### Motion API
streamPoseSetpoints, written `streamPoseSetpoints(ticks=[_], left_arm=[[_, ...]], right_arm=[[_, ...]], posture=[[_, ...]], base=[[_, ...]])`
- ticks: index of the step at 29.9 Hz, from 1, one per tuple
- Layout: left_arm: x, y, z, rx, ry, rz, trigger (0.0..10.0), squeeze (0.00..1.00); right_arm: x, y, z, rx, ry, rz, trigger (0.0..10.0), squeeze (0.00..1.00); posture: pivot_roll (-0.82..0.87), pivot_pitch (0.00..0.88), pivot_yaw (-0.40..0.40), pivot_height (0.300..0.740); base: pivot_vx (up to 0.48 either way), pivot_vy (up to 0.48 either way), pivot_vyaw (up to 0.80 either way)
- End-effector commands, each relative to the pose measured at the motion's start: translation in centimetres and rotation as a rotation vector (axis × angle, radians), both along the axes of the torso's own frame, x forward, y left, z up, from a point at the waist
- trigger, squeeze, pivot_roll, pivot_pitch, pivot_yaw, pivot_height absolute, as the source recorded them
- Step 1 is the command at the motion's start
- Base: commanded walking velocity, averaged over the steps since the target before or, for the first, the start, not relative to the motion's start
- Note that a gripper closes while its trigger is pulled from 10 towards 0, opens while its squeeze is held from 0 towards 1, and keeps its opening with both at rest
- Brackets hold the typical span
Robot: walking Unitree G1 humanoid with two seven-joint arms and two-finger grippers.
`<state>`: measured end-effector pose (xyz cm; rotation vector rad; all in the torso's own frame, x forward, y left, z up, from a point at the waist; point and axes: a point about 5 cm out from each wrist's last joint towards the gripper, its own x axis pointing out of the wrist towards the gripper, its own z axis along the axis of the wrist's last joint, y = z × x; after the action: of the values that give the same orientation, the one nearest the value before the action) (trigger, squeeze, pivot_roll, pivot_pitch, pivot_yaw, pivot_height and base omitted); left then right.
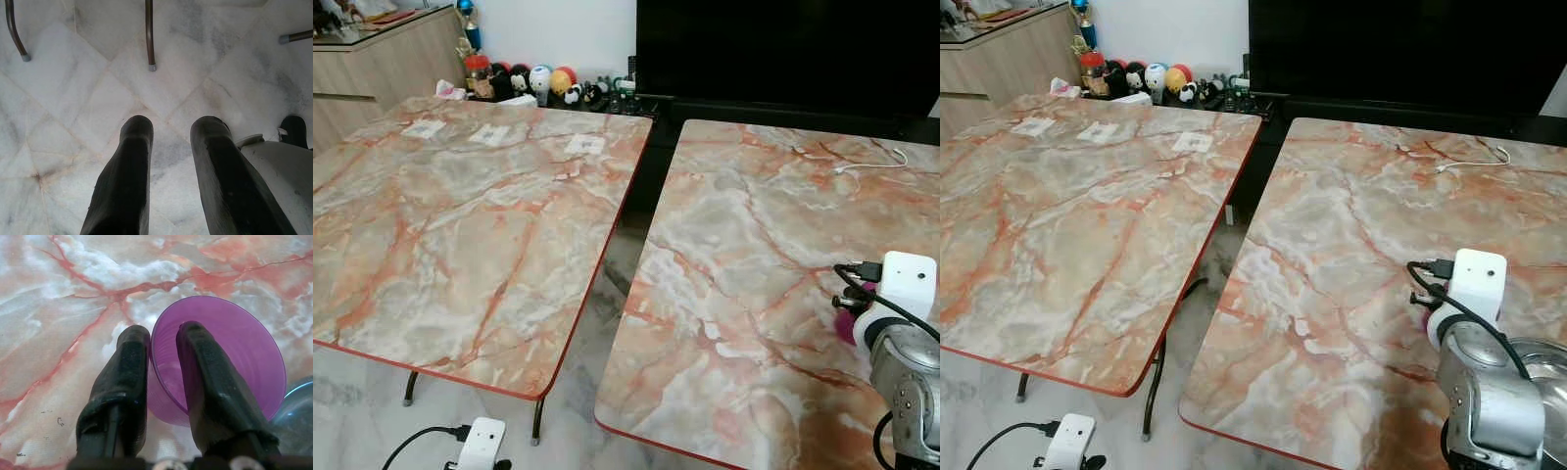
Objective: Setting the table
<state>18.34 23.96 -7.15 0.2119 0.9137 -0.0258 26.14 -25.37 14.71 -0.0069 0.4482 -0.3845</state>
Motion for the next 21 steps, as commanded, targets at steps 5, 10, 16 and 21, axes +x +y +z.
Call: streamPoseSetpoints(ticks=[5, 10, 16, 21], left_arm=[[-0.54, 0.08, -0.28, -0.003, 0.026, 0.009, 10.0, 0.00], [-0.53, 0.07, -0.28, -0.004, 0.026, 0.010, 10.0, 0.00], [-0.46, 0.04, -0.26, -0.004, 0.024, 0.010, 10.0, 0.00], [-0.46, 0.02, -0.26, -0.006, 0.024, 0.010, 10.0, 0.00]], right_arm=[[0.05, -0.07, -0.03, -0.007, -0.005, -0.002, 10.0, 0.00], [0.12, 0.25, -0.22, 0.005, -0.006, 0.010, 10.0, 0.42], [0.21, 0.27, -0.21, 0.008, -0.017, 0.009, 10.0, 0.71], [0.44, 0.36, 0.03, 0.010, -0.047, 0.015, 10.0, 0.26]], posture=[[-0.02, 0.005, -0.016, 0.740], [-0.01, 0.007, -0.017, 0.740], [-0.01, 0.007, -0.018, 0.740], [-0.01, 0.007, -0.018, 0.740]], base=[[0.000, 0.000, 0.00], [0.000, 0.000, 0.00], [0.000, 0.000, 0.00], [0.000, 0.000, 0.00]])
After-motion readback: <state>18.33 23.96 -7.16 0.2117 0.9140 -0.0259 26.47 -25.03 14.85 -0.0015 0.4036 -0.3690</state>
